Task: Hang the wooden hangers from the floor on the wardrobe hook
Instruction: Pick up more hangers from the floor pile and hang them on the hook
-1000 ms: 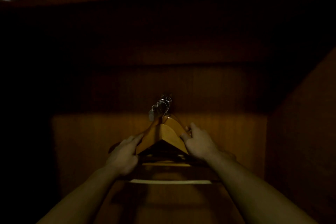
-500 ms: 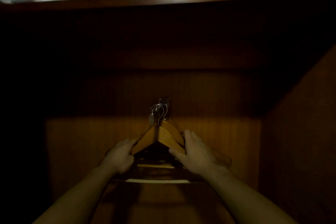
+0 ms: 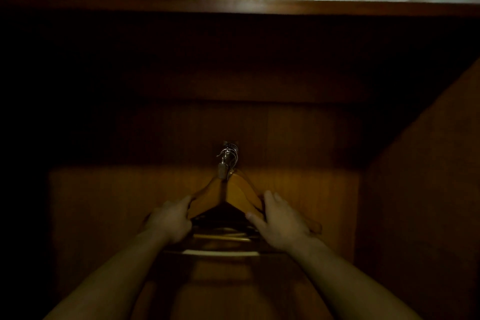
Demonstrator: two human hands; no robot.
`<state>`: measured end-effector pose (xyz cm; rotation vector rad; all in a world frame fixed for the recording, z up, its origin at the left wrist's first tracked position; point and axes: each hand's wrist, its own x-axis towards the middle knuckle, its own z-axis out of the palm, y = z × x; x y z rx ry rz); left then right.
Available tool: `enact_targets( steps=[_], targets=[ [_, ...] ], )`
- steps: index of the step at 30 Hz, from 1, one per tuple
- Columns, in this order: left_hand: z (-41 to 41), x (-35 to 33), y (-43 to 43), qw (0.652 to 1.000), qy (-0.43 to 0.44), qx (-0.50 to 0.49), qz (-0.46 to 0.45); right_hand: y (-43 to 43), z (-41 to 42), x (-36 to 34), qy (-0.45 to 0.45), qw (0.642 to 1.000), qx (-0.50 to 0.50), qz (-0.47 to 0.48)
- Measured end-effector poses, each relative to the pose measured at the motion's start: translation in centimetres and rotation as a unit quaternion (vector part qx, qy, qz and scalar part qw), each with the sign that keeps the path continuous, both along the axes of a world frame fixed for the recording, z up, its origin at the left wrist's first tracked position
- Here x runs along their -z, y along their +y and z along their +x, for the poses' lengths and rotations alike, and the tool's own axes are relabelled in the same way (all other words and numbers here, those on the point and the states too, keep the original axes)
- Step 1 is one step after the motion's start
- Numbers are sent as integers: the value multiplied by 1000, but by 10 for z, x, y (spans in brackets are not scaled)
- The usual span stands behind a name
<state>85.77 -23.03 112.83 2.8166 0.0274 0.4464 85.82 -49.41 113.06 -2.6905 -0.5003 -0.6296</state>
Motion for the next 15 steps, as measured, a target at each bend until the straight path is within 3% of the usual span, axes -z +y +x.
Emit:
enact_targets(
  steps=[15],
  targets=[
    [-48, -16, 5, 999, 28, -19, 28, -6, -56, -15, 57, 995, 52, -63]
  ],
)
